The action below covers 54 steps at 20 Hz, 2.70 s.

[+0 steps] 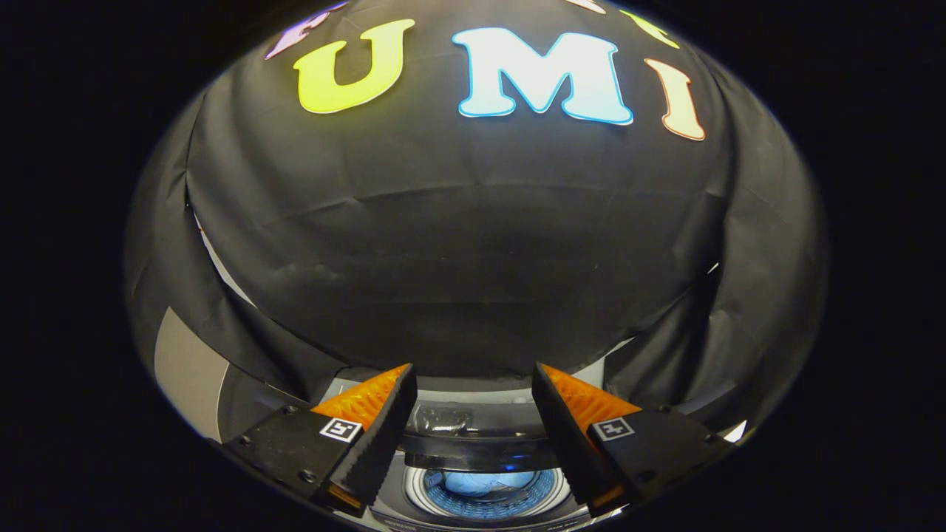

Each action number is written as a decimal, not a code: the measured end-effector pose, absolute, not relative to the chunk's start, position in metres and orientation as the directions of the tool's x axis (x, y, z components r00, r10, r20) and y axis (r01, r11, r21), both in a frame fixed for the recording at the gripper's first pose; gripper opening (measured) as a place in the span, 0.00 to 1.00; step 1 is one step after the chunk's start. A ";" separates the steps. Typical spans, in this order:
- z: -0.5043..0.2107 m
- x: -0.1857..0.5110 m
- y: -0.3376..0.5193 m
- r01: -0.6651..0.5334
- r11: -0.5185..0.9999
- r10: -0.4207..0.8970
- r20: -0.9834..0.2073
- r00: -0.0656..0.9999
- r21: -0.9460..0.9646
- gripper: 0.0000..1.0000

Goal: Put the clothes into the washing machine and then close the washing machine lid.

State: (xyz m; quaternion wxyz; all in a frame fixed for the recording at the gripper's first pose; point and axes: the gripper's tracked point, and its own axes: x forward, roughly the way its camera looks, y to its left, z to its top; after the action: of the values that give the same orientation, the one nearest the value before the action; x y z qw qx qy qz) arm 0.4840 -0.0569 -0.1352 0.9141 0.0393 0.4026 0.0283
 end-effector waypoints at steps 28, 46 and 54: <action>-0.126 0.379 -0.050 -0.080 0.992 0.116 -0.454 0.883 0.098 0.98; -0.062 0.108 -0.016 -0.105 0.994 0.108 -0.136 0.985 0.028 0.97; -0.012 -0.036 -0.003 -0.072 0.996 0.069 -0.064 0.996 -0.045 0.98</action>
State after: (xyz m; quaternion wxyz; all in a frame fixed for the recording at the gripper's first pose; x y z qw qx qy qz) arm -0.0355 -0.0028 -0.0124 0.9986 -0.0238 0.0311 0.0352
